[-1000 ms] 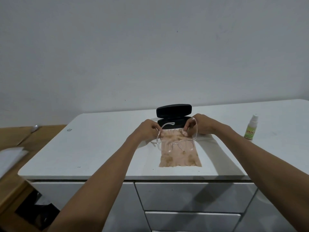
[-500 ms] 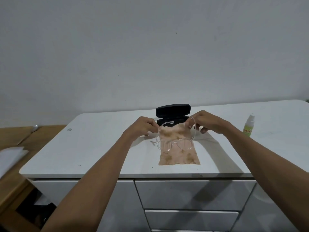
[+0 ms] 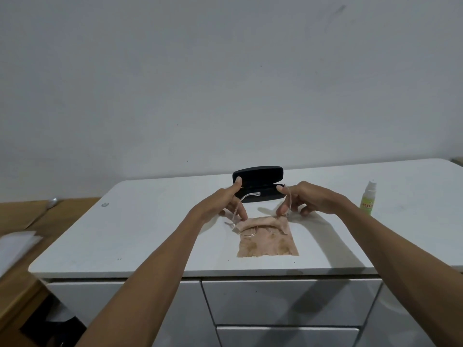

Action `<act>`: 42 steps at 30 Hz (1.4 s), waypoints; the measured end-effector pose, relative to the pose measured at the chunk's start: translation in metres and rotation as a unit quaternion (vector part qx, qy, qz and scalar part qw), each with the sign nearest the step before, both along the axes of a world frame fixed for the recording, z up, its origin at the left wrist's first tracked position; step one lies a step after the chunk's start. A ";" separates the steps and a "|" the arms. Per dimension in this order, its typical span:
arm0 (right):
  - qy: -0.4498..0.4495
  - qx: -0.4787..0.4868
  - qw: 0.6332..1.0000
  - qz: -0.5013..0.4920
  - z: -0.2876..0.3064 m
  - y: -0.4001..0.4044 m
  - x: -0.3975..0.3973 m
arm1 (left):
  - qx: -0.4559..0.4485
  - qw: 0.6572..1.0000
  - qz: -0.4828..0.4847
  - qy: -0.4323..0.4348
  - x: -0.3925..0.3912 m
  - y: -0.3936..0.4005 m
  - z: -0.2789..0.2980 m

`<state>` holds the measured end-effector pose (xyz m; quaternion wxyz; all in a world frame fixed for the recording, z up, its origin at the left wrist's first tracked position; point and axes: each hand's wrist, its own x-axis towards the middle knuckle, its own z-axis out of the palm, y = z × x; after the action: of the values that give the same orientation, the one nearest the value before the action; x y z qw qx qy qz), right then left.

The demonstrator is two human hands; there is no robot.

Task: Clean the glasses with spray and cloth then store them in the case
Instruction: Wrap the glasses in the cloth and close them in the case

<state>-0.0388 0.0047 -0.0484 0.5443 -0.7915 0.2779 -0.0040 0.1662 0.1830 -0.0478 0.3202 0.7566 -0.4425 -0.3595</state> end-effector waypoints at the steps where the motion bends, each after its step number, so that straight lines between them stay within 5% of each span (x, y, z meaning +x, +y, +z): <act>1: -0.010 0.000 1.000 -0.010 0.000 0.001 -0.001 | -0.014 1.000 0.011 0.006 -0.001 0.001 -0.001; 11: -0.026 -0.088 0.984 -0.152 -0.008 0.003 -0.026 | -0.161 0.974 0.161 -0.005 0.004 0.029 -0.016; 17: 0.107 -0.136 0.984 -0.048 0.002 0.038 -0.047 | -0.161 0.978 0.081 -0.106 -0.018 0.061 -0.025; 23: -0.011 -0.154 0.987 -0.043 0.002 0.068 -0.035 | -0.173 0.965 0.049 -0.192 -0.045 0.057 -0.028; 29: 0.040 -0.202 0.977 -0.049 -0.013 0.082 -0.026 | -0.080 0.962 0.064 -0.253 -0.057 0.047 -0.031; 35: -0.020 -0.173 0.984 -0.025 -0.014 0.084 -0.040 | -0.114 0.967 0.033 -0.225 -0.060 0.058 -0.026; 42: 0.001 -0.246 0.969 0.017 -0.013 0.074 -0.051 | -0.116 0.966 -0.007 -0.232 -0.056 0.074 -0.023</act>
<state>-0.0897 0.0791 -0.0616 0.3329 -0.9057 0.2551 -0.0620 0.1101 0.2566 -0.0706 0.2922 0.7738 -0.5485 -0.1227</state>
